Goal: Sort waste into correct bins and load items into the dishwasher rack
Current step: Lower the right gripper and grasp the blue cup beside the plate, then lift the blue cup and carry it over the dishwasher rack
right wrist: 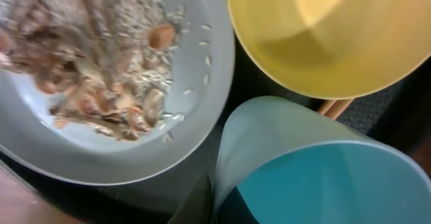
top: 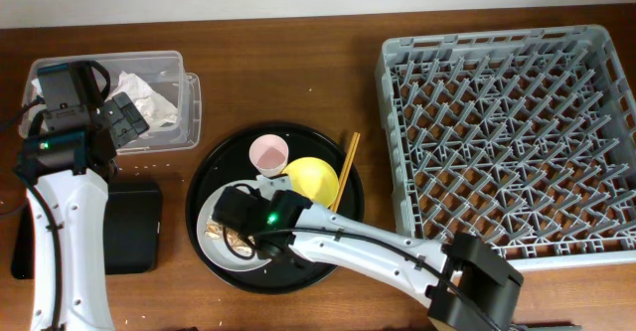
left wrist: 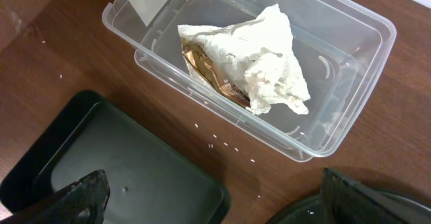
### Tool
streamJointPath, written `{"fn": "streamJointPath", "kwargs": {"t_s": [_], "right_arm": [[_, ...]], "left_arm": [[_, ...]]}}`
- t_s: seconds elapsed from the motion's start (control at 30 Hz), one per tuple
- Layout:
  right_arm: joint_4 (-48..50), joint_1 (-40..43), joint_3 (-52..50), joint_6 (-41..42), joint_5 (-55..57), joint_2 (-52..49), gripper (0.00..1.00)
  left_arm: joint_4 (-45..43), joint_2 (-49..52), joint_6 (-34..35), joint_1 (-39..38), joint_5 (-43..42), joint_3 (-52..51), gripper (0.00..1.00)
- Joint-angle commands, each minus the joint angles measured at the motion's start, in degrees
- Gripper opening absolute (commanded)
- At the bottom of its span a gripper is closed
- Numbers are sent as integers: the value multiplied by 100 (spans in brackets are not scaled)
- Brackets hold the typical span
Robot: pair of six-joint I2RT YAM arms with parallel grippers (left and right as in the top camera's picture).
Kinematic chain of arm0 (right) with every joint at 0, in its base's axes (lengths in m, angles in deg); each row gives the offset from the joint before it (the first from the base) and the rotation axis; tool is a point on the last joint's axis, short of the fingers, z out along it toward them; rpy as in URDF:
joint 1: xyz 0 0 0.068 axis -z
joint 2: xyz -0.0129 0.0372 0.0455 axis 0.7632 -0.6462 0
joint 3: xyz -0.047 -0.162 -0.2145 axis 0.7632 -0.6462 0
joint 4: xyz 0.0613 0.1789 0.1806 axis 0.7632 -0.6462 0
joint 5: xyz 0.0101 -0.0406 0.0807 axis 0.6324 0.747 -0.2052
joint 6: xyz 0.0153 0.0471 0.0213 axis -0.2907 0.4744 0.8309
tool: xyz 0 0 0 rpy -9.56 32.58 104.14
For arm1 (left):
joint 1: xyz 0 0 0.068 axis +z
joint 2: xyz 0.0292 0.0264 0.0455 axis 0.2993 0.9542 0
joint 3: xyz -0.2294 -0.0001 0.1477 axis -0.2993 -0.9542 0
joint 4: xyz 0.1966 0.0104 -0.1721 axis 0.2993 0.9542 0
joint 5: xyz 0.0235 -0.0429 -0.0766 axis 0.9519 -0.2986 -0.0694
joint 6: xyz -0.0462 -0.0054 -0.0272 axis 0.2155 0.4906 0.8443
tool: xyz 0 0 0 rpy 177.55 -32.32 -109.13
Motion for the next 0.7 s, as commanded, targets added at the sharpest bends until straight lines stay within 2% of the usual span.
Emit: {"fn": "streamJointPath", "kwargs": {"t_s": [0.0, 0.23, 0.37, 0.5, 0.6, 0.67], "right_arm": [[-389, -26, 424, 37, -103, 26, 4], [-1755, 92, 1547, -584, -151, 426, 4], [-1875, 697, 1703, -1263, -184, 955, 4], [-1873, 2124, 1700, -2542, -1047, 1565, 4], [-1989, 3700, 1700, -3628, -2013, 1742, 4], [-2138, 4531, 1685, -3985, -2275, 1740, 4]], "left_arm": [[-7, 9, -28, 39, 76, 26, 99], [-7, 9, -28, 39, 76, 26, 99], [-7, 9, -28, 39, 76, 26, 99], [-7, 9, -28, 39, 76, 26, 99], [-7, 9, -28, 39, 76, 26, 99], [-7, 9, -28, 39, 76, 26, 99]]}}
